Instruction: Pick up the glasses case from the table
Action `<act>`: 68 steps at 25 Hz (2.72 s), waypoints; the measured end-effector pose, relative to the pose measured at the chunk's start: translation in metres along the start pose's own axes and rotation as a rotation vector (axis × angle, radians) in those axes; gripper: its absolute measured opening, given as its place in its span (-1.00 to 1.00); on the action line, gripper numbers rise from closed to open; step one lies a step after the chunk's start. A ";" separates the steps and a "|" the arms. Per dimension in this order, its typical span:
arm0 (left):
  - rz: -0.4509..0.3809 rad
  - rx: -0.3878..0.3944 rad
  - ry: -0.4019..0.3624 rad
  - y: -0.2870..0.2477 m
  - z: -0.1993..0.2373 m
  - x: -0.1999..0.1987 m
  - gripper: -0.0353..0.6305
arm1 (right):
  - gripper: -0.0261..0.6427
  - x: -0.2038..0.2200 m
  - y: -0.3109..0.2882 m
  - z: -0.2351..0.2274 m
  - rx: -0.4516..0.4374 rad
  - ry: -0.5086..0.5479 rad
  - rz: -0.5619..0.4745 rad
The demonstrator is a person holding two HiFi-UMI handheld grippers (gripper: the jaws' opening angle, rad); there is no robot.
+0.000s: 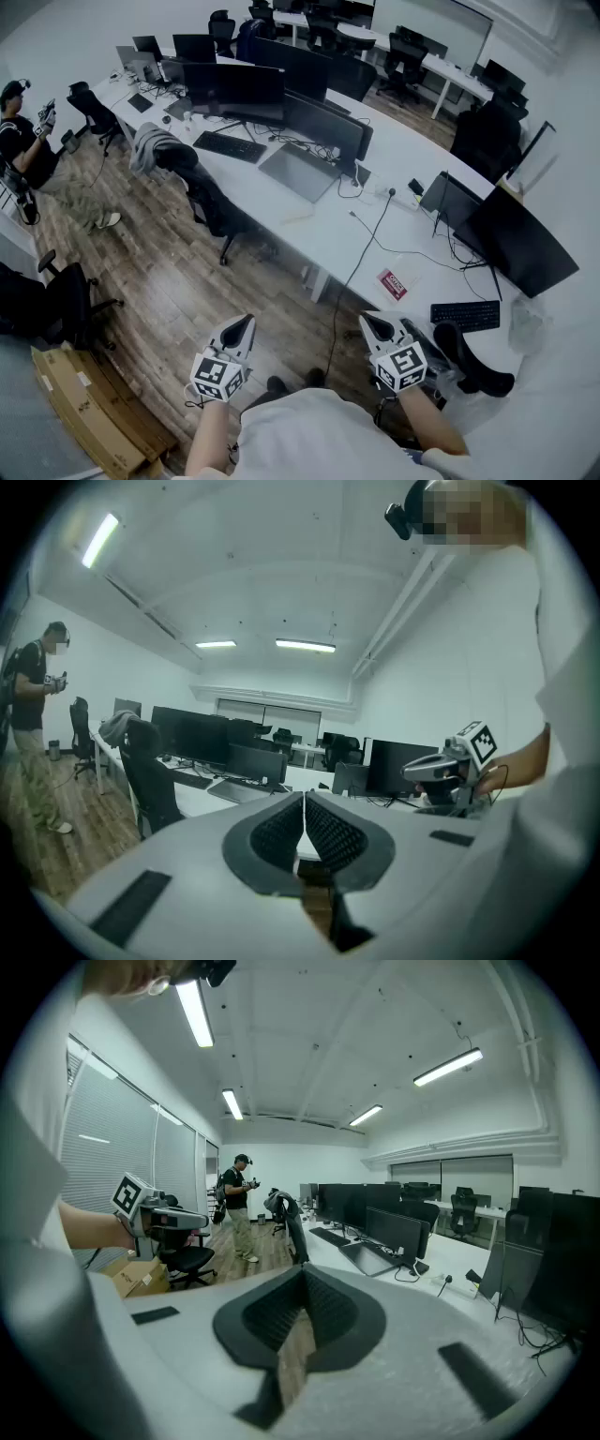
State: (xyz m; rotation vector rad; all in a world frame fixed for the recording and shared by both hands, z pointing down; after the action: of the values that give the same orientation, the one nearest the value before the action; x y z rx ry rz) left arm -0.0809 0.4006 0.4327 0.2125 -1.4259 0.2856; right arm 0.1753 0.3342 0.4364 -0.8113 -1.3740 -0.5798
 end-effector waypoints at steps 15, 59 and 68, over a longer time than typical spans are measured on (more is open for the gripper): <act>0.008 -0.017 0.002 -0.023 -0.006 0.006 -0.87 | -0.94 0.004 -0.010 -0.020 -0.023 -0.016 -0.006; 0.113 0.117 0.024 -0.189 0.180 0.026 -0.87 | -0.93 0.010 -0.223 -0.089 0.072 -0.063 0.102; 0.141 0.192 0.035 -0.221 0.234 0.030 -0.87 | -0.93 0.004 -0.272 -0.085 0.128 -0.065 0.139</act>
State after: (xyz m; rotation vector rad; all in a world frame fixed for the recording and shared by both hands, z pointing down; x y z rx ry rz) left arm -0.2263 0.1197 0.4993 0.2624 -1.3816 0.5406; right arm 0.0179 0.1016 0.4841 -0.8201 -1.3869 -0.3568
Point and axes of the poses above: the fingertips, and each gripper's own axes: y backward along the fingers, z to its left, x out of its underside, the point moved 2 cm from there along y, backward along the fingers, and after that the axes turned 10 degrees about -z, right-handed, at the moved point
